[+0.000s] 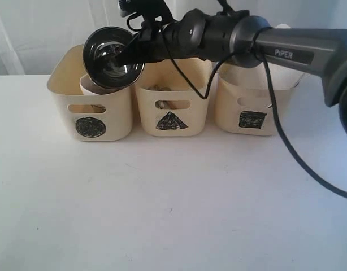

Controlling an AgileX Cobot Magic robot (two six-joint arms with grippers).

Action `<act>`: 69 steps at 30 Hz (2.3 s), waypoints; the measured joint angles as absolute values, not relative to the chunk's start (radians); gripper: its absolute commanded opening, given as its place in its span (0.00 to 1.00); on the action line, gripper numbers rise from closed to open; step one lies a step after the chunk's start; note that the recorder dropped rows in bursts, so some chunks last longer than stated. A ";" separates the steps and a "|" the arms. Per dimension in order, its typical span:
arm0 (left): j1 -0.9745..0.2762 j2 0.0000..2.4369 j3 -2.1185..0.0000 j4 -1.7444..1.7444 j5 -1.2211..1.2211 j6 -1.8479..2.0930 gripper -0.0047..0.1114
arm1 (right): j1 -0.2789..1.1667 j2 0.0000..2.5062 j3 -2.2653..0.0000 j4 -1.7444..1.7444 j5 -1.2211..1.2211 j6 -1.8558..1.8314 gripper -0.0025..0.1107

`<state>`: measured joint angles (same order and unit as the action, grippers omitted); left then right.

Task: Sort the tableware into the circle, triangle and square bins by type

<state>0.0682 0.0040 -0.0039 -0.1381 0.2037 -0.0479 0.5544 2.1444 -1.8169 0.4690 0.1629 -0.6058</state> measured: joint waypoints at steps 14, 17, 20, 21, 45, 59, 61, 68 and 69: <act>0.068 0.004 -0.004 -0.138 0.204 -0.048 0.04 | 0.529 2.014 -1.702 0.480 0.261 -0.630 0.02; 0.068 0.004 -0.004 -0.138 0.204 -0.048 0.04 | 0.518 1.957 -1.620 0.487 0.259 -0.631 0.02; 0.068 0.004 -0.004 -0.138 0.204 -0.048 0.04 | 0.518 1.881 -1.551 0.493 0.252 -0.646 0.02; 0.068 0.004 -0.004 -0.138 0.204 -0.048 0.04 | 0.518 1.851 -1.526 0.493 0.253 -0.648 0.02; 0.068 0.002 -0.004 -0.144 -0.517 -0.650 0.04 | 0.523 1.674 -1.293 0.518 0.272 -0.672 0.02; 0.068 0.083 -0.127 -0.318 0.000 -0.778 0.04 | 0.528 1.671 -1.284 0.520 0.317 -0.678 0.02; 0.068 0.183 -0.255 -0.286 0.123 -0.726 0.04 | 0.528 1.671 -1.284 0.524 0.346 -0.680 0.02; 0.068 0.634 -0.733 -0.549 0.480 -0.086 0.04 | 0.528 1.671 -1.284 0.549 0.381 -0.680 0.02; 0.068 0.703 -0.782 -0.605 0.526 0.000 0.05 | 0.528 1.671 -1.284 0.551 0.385 -0.680 0.02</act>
<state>0.0682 0.7035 -0.7822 -0.6053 0.5265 0.0000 0.5282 1.6714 -1.2839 0.5509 0.3854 -0.6802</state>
